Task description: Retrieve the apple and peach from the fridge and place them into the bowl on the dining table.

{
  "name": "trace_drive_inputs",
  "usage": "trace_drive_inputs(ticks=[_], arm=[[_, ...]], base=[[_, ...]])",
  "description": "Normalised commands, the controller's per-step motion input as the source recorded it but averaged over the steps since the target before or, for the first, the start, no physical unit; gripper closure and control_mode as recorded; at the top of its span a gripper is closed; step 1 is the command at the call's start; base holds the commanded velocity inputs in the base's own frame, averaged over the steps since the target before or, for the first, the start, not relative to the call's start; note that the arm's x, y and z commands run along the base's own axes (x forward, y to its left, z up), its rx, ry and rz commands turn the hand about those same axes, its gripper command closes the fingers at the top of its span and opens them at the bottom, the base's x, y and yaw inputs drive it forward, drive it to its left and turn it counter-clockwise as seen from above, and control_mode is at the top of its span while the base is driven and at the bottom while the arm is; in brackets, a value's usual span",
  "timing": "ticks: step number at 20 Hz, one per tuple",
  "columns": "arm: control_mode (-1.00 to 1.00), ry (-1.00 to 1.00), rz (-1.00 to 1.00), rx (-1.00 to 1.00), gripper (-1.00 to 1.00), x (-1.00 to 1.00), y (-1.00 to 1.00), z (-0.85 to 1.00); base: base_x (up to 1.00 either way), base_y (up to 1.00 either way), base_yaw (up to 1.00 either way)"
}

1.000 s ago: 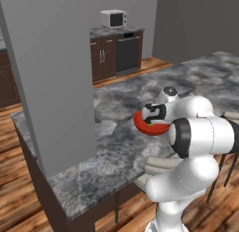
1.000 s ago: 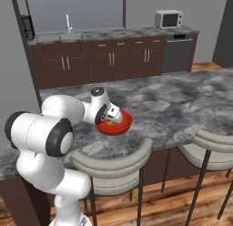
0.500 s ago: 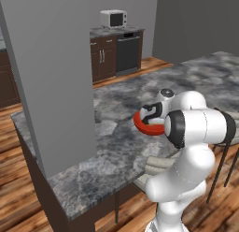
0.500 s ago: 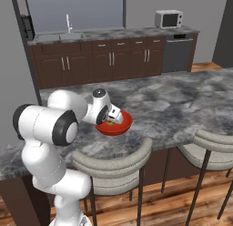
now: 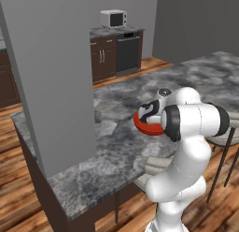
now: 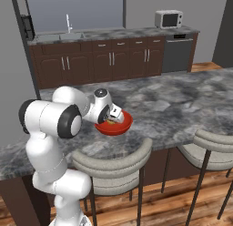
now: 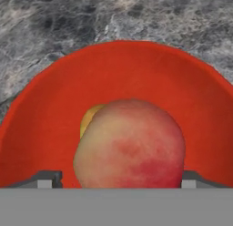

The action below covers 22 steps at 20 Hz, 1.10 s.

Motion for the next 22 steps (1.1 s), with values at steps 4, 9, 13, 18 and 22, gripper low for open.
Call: trace_drive_inputs(ticks=[4,9,13,18,22], arm=[[-1.0,0.0,0.0,0.0,-1.0,-0.02,0.0,0.02],[-1.0,-0.05,0.0,-0.01,-1.0,-0.52,0.0,0.55],[-1.0,-0.11,0.0,-0.01,-1.0,-0.81,-0.02,0.95],[-1.0,0.0,0.0,0.0,-1.0,-0.84,-0.08,0.99],[-1.0,-0.01,0.02,-0.02,-1.0,-1.0,-0.01,0.94]], base=[[0.0,0.0,0.0],[0.0,0.0,0.0],[0.0,0.0,0.0],[0.0,0.0,0.0],[0.0,0.0,0.0]])
